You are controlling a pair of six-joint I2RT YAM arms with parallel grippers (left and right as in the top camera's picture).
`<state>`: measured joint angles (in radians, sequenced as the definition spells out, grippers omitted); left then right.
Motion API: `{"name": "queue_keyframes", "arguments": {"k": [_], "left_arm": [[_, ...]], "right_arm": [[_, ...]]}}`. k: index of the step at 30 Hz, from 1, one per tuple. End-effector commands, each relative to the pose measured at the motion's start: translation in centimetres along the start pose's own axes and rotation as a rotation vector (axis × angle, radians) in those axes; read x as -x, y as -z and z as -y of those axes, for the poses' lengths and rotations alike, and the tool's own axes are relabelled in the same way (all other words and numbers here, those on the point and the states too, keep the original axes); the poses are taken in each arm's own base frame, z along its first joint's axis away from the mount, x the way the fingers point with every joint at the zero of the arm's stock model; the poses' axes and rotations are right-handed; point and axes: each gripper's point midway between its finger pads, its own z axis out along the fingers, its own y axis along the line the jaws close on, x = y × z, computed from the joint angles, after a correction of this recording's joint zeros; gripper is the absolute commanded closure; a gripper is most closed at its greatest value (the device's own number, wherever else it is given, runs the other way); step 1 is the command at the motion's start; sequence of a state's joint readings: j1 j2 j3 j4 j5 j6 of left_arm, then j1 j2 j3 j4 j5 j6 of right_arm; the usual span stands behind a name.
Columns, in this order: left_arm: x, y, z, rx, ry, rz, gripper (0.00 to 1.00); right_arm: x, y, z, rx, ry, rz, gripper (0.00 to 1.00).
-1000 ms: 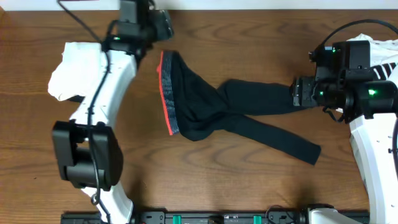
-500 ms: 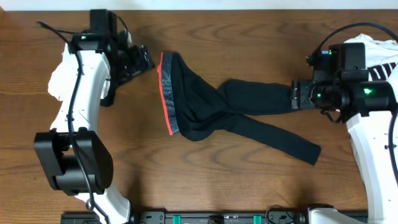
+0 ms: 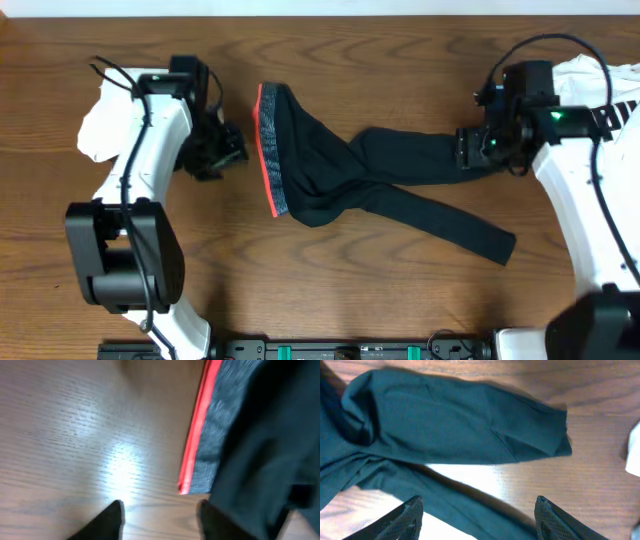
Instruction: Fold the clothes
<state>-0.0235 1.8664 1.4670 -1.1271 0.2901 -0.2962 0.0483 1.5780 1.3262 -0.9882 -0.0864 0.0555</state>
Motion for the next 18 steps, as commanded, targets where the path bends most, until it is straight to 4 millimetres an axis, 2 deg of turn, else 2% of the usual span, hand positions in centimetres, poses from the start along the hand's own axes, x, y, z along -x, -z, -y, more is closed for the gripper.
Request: {"name": "queue_keyframes", "arguments": {"k": [1, 5, 11, 18], "left_arm": [[-1.6, -1.0, 0.4, 0.019, -0.035, -0.025, 0.64], [-2.9, -2.9, 1.1, 0.031, -0.072, -0.046, 0.64], [-3.3, -5.0, 1.7, 0.028, -0.059, -0.033, 0.64], [-3.1, -6.1, 2.1, -0.013, -0.047, -0.019, 0.64]], "right_arm": [[0.2, -1.3, 0.1, 0.013, 0.003, -0.013, 0.31], [0.7, -2.2, -0.6, 0.058, 0.003, -0.013, 0.31], [0.4, -3.0, -0.5, 0.056, 0.010, -0.035, 0.31], [0.6, -3.1, -0.5, 0.056, 0.021, -0.031, 0.31]]}}
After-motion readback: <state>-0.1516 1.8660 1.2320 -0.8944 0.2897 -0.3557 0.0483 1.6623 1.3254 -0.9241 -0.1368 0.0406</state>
